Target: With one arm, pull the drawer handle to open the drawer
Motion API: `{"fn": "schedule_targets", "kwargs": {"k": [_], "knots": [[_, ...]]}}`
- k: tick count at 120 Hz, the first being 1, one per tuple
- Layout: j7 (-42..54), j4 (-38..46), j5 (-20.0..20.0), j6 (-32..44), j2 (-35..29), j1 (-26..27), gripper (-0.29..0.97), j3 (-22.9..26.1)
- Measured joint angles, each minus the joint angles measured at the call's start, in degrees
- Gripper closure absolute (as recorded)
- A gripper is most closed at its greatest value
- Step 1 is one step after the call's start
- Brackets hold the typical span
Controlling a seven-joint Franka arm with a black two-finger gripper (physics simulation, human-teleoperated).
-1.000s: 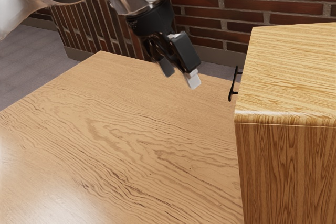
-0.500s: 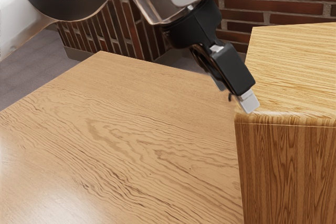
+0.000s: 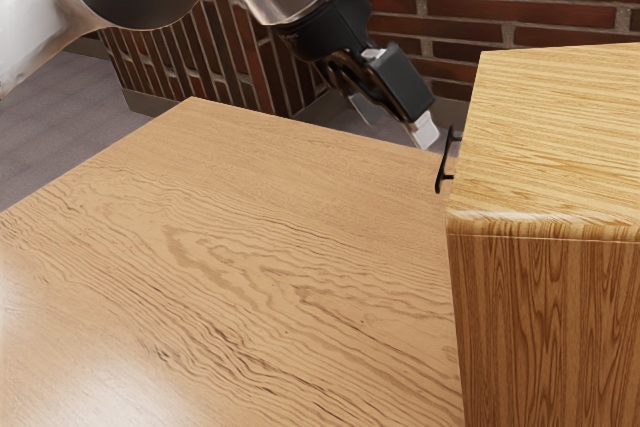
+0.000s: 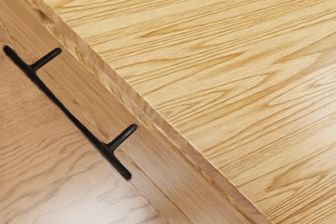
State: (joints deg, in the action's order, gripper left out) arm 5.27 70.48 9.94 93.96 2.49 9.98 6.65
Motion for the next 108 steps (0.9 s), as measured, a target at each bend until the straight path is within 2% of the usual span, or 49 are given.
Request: {"fn": "schedule_targets", "kwargs": {"k": [13,37,78,108], "knots": [[-0.49,0.36,-1.72,1.49,0.95,-0.70,0.00,-0.03],[-2.09,0.96,-3.46,3.31,1.26,1.87,0.00,-0.13],[-7.65,1.38,-3.52,5.29,2.22,0.82,0.00,-1.84],[-14.51,1.69,-3.59,6.12,2.43,1.97,0.00,-3.23]]}}
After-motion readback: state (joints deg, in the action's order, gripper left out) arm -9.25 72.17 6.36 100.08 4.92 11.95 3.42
